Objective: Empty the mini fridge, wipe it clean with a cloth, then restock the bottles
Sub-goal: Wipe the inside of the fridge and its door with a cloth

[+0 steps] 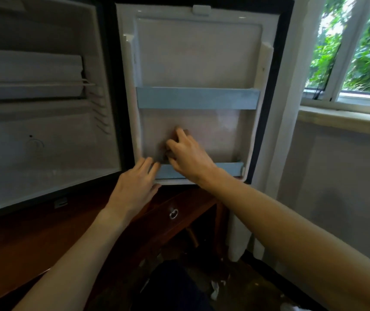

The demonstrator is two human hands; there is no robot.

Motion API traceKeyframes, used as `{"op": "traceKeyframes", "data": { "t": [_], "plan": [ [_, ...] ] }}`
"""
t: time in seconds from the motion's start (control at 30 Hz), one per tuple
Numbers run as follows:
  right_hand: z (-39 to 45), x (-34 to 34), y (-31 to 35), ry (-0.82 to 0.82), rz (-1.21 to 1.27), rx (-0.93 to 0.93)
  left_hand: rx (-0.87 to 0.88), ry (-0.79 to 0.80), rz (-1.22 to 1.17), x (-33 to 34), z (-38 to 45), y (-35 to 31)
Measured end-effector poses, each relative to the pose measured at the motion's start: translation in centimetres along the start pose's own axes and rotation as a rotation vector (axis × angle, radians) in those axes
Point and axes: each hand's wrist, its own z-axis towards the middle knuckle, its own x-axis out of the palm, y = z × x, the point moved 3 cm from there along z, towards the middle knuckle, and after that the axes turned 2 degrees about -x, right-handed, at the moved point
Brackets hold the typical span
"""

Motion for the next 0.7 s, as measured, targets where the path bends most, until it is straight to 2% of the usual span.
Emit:
{"op": "traceKeyframes", "data": {
  "t": [0.1,0.3,0.7],
  "plan": [
    [1.5,1.2,1.8,0.029,-0.008,-0.043,-0.012,0.000,0.001,0.0,0.0,-0.1],
    [-0.8,0.7,-0.9,-0.004,-0.008,-0.141,-0.016,0.029,0.029,-0.2,-0.1,0.1],
    [-7.9,-4.6,-7.2,0.041,-0.138,0.046,-0.019,0.012,0.012,-0.4,-0.9,0.4]
  ]
}}
